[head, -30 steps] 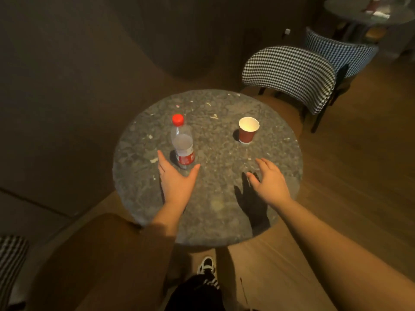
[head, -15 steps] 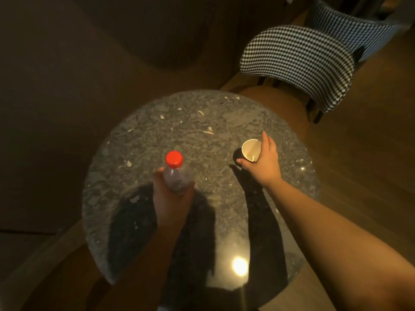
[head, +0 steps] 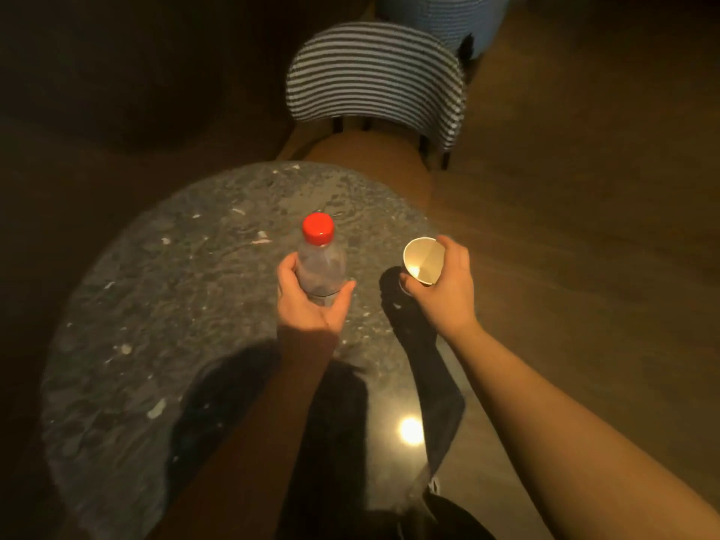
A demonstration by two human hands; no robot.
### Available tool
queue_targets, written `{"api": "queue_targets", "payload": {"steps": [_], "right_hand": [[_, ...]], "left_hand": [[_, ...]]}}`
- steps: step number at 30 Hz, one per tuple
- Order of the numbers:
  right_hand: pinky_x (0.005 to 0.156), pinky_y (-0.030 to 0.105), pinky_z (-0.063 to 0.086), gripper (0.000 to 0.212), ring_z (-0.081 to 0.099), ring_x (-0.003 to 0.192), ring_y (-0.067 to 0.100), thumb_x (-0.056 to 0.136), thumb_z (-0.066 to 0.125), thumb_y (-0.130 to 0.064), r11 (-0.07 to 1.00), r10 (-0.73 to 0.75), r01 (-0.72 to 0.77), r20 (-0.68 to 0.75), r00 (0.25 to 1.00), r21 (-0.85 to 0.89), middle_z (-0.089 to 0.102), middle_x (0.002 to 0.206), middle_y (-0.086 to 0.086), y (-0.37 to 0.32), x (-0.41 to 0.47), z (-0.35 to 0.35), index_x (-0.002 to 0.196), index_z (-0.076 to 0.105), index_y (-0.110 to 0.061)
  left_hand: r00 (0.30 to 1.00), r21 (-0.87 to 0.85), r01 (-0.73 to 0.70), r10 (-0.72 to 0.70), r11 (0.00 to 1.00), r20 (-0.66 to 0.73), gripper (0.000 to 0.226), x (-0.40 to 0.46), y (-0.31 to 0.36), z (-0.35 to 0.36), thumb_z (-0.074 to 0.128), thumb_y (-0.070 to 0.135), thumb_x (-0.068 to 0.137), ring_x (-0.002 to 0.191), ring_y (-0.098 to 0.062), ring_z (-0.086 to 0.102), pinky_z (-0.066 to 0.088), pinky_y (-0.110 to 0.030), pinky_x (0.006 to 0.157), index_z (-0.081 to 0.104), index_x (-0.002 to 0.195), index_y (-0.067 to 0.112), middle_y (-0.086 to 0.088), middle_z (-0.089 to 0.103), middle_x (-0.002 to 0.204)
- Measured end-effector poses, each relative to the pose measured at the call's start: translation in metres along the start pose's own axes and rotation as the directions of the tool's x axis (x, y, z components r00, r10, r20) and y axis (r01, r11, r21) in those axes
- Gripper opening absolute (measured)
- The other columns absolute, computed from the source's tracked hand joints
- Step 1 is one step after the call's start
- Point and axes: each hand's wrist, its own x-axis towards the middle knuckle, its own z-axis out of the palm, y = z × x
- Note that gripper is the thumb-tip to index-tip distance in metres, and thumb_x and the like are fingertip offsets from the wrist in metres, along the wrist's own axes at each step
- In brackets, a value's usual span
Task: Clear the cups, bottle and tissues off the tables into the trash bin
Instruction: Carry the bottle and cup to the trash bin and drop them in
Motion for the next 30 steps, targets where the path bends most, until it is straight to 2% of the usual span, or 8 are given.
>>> {"api": "queue_targets", "payload": {"steps": [6, 11, 16, 18, 20, 23, 27, 30], "right_hand": [[0.093, 0.022, 0.034, 0.077, 0.046, 0.119, 0.019, 0.068, 0.079, -0.029, 0.984, 0.160, -0.174, -0.250, 0.955, -0.034, 0.044, 0.130, 0.002, 0.068, -0.062, -0.105, 0.134, 0.040, -0.016], [0.098, 0.027, 0.038, 0.078, 0.047, 0.119, 0.019, 0.067, 0.081, -0.028, 0.929, 0.333, -0.369, -0.461, 0.823, 0.012, 0.046, 0.128, 0.001, 0.131, -0.144, -0.202, 0.133, 0.042, -0.016], [0.082, 0.022, 0.036, 0.069, 0.050, 0.108, 0.019, 0.066, 0.079, -0.028, 0.853, 0.435, -0.512, -0.674, 0.598, 0.096, 0.042, 0.110, -0.010, 0.185, -0.246, -0.305, 0.126, 0.045, -0.020], [0.080, 0.022, 0.035, 0.069, 0.050, 0.106, 0.017, 0.067, 0.078, -0.029, 0.821, 0.458, -0.555, -0.733, 0.503, 0.132, 0.042, 0.110, -0.011, 0.208, -0.291, -0.348, 0.127, 0.045, -0.021], [0.080, 0.022, 0.034, 0.071, 0.049, 0.107, 0.016, 0.067, 0.078, -0.030, 0.786, 0.477, -0.595, -0.777, 0.411, 0.169, 0.042, 0.110, -0.011, 0.232, -0.337, -0.390, 0.128, 0.044, -0.021], [0.083, 0.022, 0.034, 0.071, 0.048, 0.110, 0.017, 0.067, 0.079, -0.029, 0.735, 0.500, -0.640, -0.817, 0.286, 0.226, 0.042, 0.111, -0.010, 0.273, -0.414, -0.455, 0.129, 0.045, -0.019], [0.082, 0.023, 0.034, 0.069, 0.047, 0.111, 0.016, 0.068, 0.078, -0.030, 0.661, 0.505, -0.678, -0.859, 0.085, 0.321, 0.041, 0.111, -0.012, 0.322, -0.521, -0.537, 0.128, 0.045, -0.020], [0.084, 0.026, 0.036, 0.069, 0.046, 0.113, 0.017, 0.069, 0.078, -0.031, 0.605, 0.497, -0.697, -0.866, -0.048, 0.385, 0.044, 0.120, -0.007, 0.348, -0.595, -0.587, 0.129, 0.044, -0.021]], "left_hand": [[0.947, -0.098, -0.096, 0.121, 0.991, 0.299, 0.077, -0.047, 0.057, 0.093, 0.083, 0.038, 0.065, 0.110, -0.014, 0.057, 0.049, -0.036, 0.094, 0.042, 0.128, 0.020, -0.001, 0.057, 0.122], [0.818, -0.179, -0.170, 0.240, 0.969, 0.522, 0.075, -0.139, 0.114, 0.177, 0.084, 0.037, 0.064, 0.108, -0.011, 0.055, 0.049, -0.031, 0.090, 0.042, 0.125, 0.024, 0.003, 0.056, 0.119], [0.597, -0.279, -0.240, 0.368, 0.930, 0.712, 0.074, -0.270, 0.171, 0.247, 0.083, 0.039, 0.064, 0.104, -0.014, 0.055, 0.047, -0.029, 0.083, 0.042, 0.123, 0.026, 0.006, 0.055, 0.117], [0.501, -0.320, -0.264, 0.413, 0.910, 0.761, 0.074, -0.329, 0.190, 0.272, 0.084, 0.039, 0.064, 0.103, -0.014, 0.056, 0.046, -0.027, 0.081, 0.043, 0.124, 0.023, 0.006, 0.057, 0.115], [0.403, -0.349, -0.276, 0.437, 0.896, 0.804, 0.075, -0.395, 0.208, 0.296, 0.084, 0.038, 0.065, 0.103, -0.016, 0.058, 0.048, -0.031, 0.083, 0.044, 0.126, 0.020, 0.004, 0.059, 0.116], [0.265, -0.397, -0.308, 0.479, 0.864, 0.837, 0.076, -0.500, 0.235, 0.328, 0.084, 0.039, 0.065, 0.103, -0.018, 0.059, 0.049, -0.033, 0.083, 0.045, 0.127, 0.020, 0.003, 0.060, 0.118], [0.040, -0.492, -0.310, 0.528, 0.814, 0.848, 0.075, -0.640, 0.273, 0.366, 0.085, 0.036, 0.064, 0.102, -0.020, 0.059, 0.049, -0.033, 0.083, 0.046, 0.126, 0.017, 0.001, 0.060, 0.118], [-0.099, -0.550, -0.318, 0.550, 0.772, 0.830, 0.075, -0.730, 0.299, 0.388, 0.086, 0.035, 0.065, 0.101, -0.022, 0.060, 0.049, -0.035, 0.081, 0.047, 0.125, 0.014, -0.002, 0.061, 0.115]]}}
